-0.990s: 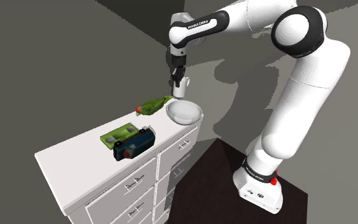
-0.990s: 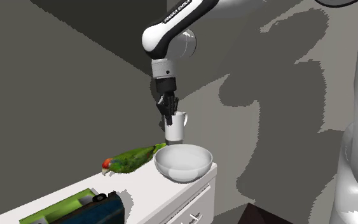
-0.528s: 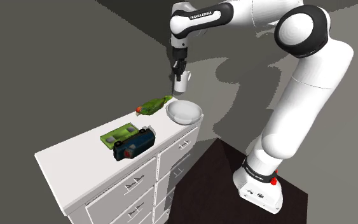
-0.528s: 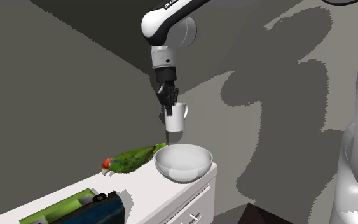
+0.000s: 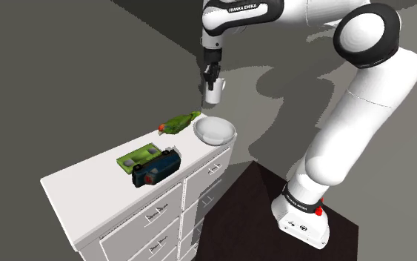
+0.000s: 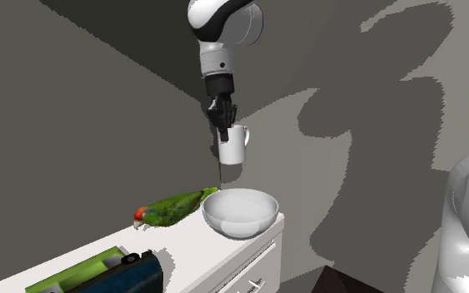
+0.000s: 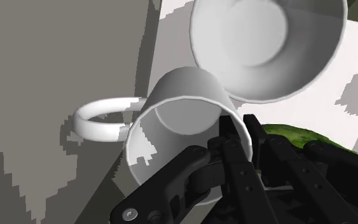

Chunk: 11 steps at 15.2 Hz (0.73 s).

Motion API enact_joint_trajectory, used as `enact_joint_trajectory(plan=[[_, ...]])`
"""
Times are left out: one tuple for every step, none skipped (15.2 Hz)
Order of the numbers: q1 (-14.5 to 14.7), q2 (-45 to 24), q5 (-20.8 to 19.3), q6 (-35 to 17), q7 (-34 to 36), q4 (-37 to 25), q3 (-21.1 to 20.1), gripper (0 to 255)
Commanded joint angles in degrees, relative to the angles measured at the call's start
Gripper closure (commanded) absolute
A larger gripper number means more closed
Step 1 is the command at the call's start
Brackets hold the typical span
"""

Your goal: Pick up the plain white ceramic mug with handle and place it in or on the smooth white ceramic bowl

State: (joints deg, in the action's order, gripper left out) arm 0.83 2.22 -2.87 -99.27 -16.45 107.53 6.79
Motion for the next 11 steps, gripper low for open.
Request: enact_joint_trajectory(plan=[[0.67, 4.22, -0.28, 0.66, 1.51, 3.6, -0.75, 255], [0.98, 6.24, -0.35, 0.97, 2.27, 5.33, -1.17, 255], [1.27, 8.24, -0.37, 1.35, 3.02, 6.98, -1.62, 255], [1.56, 10.21, -0.36, 1.78, 3.79, 8.56, -2.09, 255], [1.84, 12.16, -0.31, 2.27, 4.55, 10.06, -2.58, 255], [2.13, 14.1, -0.21, 2.81, 5.31, 11.48, -3.08, 255], [2.43, 16.01, -0.07, 3.4, 6.08, 12.83, -3.6, 255], [2.73, 17.97, 0.11, 4.06, 6.88, 14.16, -4.15, 255], [2.72, 17.97, 0.11, 3.29, 6.9, 14.93, -4.15, 255], [2.71, 17.96, 0.1, 2.52, 6.92, 15.69, -4.15, 255], [2.7, 17.94, 0.09, 1.75, 6.94, 16.44, -4.14, 255]])
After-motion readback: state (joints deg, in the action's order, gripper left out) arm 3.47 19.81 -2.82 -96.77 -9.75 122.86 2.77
